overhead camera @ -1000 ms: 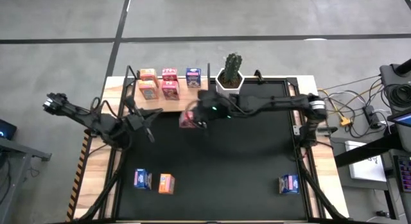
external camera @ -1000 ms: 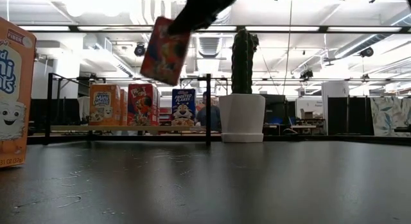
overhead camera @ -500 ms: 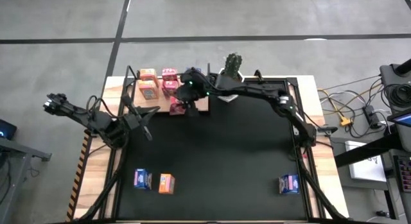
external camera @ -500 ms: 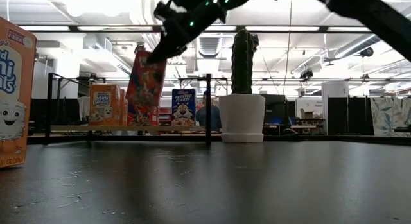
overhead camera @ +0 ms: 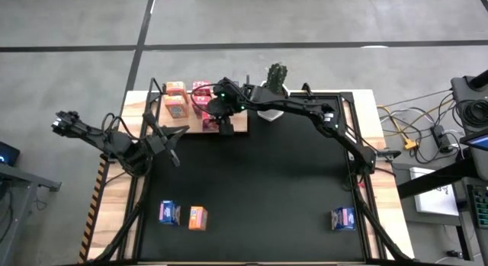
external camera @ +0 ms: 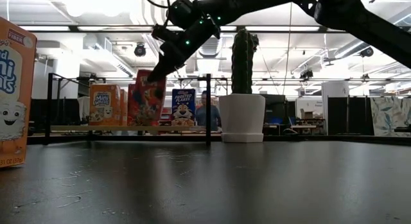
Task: Stack cereal on shelf
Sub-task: Put the red cereal box on the shelf and align it with the other red cereal boxes
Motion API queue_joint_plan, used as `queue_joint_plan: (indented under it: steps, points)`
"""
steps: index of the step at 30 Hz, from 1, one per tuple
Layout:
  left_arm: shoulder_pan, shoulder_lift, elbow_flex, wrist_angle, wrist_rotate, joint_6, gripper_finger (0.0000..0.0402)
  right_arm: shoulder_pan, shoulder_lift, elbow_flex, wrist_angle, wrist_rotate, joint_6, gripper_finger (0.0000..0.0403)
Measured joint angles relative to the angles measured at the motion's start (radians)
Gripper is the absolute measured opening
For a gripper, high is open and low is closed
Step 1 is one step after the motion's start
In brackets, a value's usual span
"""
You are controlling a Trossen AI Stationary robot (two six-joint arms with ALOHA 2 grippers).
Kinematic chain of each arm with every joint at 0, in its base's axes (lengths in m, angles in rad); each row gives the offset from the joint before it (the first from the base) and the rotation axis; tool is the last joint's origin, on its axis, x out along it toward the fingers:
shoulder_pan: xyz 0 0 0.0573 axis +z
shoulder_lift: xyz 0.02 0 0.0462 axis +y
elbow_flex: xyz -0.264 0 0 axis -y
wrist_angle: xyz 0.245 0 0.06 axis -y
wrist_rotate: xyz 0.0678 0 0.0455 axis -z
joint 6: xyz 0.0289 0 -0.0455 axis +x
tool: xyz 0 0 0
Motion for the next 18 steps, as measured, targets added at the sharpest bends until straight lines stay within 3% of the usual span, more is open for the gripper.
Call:
queue_joint_plan:
  steps: [8,18]
  points:
    - [0.0,0.0,0.0,0.0,0.0,0.0,0.0,-0.004,-0.002,-0.03,0.03,0.003,0.008,0.0193]
    - [0.0,0.0,0.0,0.0,0.0,0.0,0.0,-0.008,-0.002,-0.035,0.039,0.011,0.016,0.0197]
